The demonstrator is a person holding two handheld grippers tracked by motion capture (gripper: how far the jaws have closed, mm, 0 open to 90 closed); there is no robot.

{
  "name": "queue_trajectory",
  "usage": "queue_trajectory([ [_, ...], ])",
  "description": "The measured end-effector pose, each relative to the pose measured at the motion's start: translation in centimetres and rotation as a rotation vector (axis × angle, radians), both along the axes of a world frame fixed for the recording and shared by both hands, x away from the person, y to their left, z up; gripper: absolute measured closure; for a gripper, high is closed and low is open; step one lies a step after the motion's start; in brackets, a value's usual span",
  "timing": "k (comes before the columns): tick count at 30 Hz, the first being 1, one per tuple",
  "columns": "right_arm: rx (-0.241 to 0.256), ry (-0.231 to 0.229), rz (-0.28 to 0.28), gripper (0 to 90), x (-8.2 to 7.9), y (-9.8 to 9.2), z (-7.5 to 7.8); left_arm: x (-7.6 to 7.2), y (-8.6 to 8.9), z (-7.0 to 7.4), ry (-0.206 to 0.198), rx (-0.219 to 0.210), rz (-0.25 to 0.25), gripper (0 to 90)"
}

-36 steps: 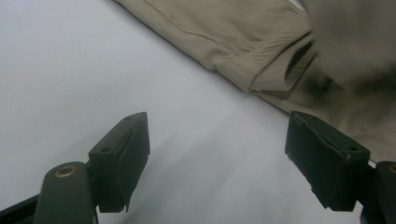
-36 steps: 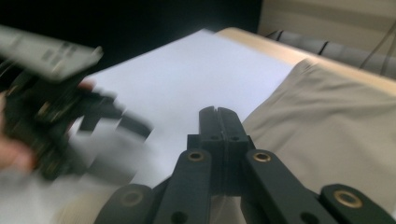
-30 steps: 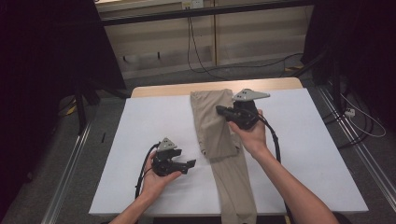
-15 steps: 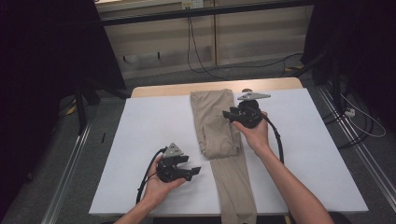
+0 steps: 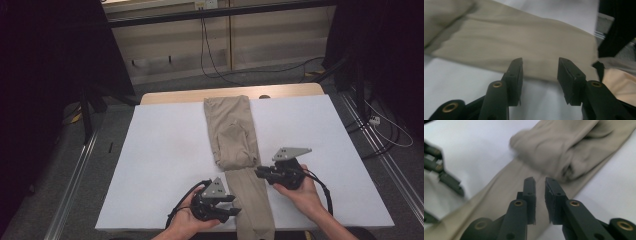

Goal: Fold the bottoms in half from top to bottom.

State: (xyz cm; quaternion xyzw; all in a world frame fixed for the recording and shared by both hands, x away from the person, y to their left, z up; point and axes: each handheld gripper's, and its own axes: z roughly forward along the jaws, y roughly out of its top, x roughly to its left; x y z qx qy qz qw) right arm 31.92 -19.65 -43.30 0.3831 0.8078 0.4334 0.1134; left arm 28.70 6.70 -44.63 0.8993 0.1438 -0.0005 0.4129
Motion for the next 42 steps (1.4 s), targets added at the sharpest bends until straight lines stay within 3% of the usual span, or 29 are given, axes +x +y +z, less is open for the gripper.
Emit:
queue_trajectory([
  [3,-0.030,0.023,0.031,82.0,-2.0,0.0,-0.7,-0.6,-0.5,-0.3,-0.032,0.019,-0.036,52.9],
  [4,-0.046,0.027,0.040,82.0,-2.3,0.0,-0.9,-0.9,-0.6,-0.5,-0.029,0.033,-0.064,57.5],
  [5,-0.061,0.038,0.050,82.0,-2.7,0.1,-1.2,-1.1,-0.7,-0.6,-0.032,0.047,-0.078,73.4],
  [6,-0.061,0.038,0.050,82.0,-2.7,0.1,-1.2,-1.1,-0.7,-0.6,-0.032,0.047,-0.078,82.0],
  [7,-0.059,0.043,0.054,81.9,-3.0,0.2,-1.3,-1.2,-0.7,-0.7,-0.041,0.044,-0.095,82.0],
  [8,-0.076,0.050,0.070,80.7,-3.4,0.4,-1.5,-1.3,-0.6,-0.5,-0.041,0.063,-0.086,90.0],
  [14,-0.135,0.056,0.113,73.1,-4.9,0.9,-1.9,-1.5,1.1,-0.4,-0.030,0.072,-0.041,90.0],
  [17,-0.146,0.043,0.125,70.3,-5.9,0.9,-1.9,-1.8,2.1,-0.4,0.010,0.057,-0.034,90.0],
  [18,-0.146,0.043,0.125,70.3,-5.9,0.9,-1.9,-1.8,2.1,-0.4,0.010,0.057,-0.034,90.0],
  [19,-0.143,0.041,0.136,67.8,-6.5,0.9,-1.9,-2.3,2.6,-0.3,-0.016,0.056,-0.026,90.0],
  [21,-0.156,0.028,0.150,65.3,-6.9,1.1,-2.0,-2.2,2.6,-0.2,0.004,0.010,0.007,90.0],
  [22,-0.161,0.024,0.156,63.9,-7.0,1.2,-1.9,-2.0,2.3,0.0,-0.001,0.003,-0.002,85.0],
  [23,-0.163,0.022,0.162,63.1,-7.1,1.2,-2.0,-1.9,2.0,-0.1,-0.017,-0.002,-0.003,70.8],
  [24,-0.163,0.022,0.162,63.1,-7.1,1.2,-2.0,-1.9,2.0,-0.1,-0.017,-0.002,-0.003,64.2],
  [26,-0.174,0.013,0.160,62.8,-7.4,1.3,-2.0,-1.8,1.2,-0.3,-0.002,-0.014,-0.019,63.4],
  [27,-0.186,0.005,0.159,61.6,-7.6,1.3,-1.9,-1.8,0.6,-0.5,-0.032,0.003,-0.043,59.0],
  [28,-0.186,0.007,0.158,61.6,-7.6,1.3,-1.9,-1.8,0.6,-0.5,-0.032,0.003,-0.043,57.0],
  [29,-0.184,0.008,0.159,62.7,-7.7,1.2,-1.9,-2.0,0.0,-0.7,-0.081,0.027,-0.049,55.7],
  [30,-0.182,0.007,0.153,63.4,-7.7,1.2,-1.8,-2.0,-0.2,-0.9,-0.089,0.045,-0.050,54.4],
  [32,-0.195,-0.004,0.157,63.3,-7.9,1.1,-1.8,-2.2,-0.3,-0.8,-0.085,0.047,-0.053,58.1],
  [34,-0.214,-0.015,0.164,63.9,-8.0,1.3,-2.0,-2.1,-0.3,-0.8,-0.078,0.049,-0.061,84.1],
  [35,-0.209,-0.010,0.164,65.5,-8.0,1.3,-2.0,-2.1,-0.3,-0.7,-0.080,0.056,-0.066,89.5],
  [38,-0.194,0.005,0.148,75.2,-7.8,1.3,-2.0,-2.1,-0.3,-0.6,-0.073,0.065,-0.063,90.0],
  [40,-0.198,0.017,0.123,89.5,-7.6,1.3,-1.8,-2.2,0.0,-0.4,-0.051,0.076,-0.045,90.0],
  [42,-0.192,0.035,0.115,90.0,-7.4,1.5,-1.8,-2.2,0.6,-0.4,-0.046,0.067,-0.033,90.0],
])
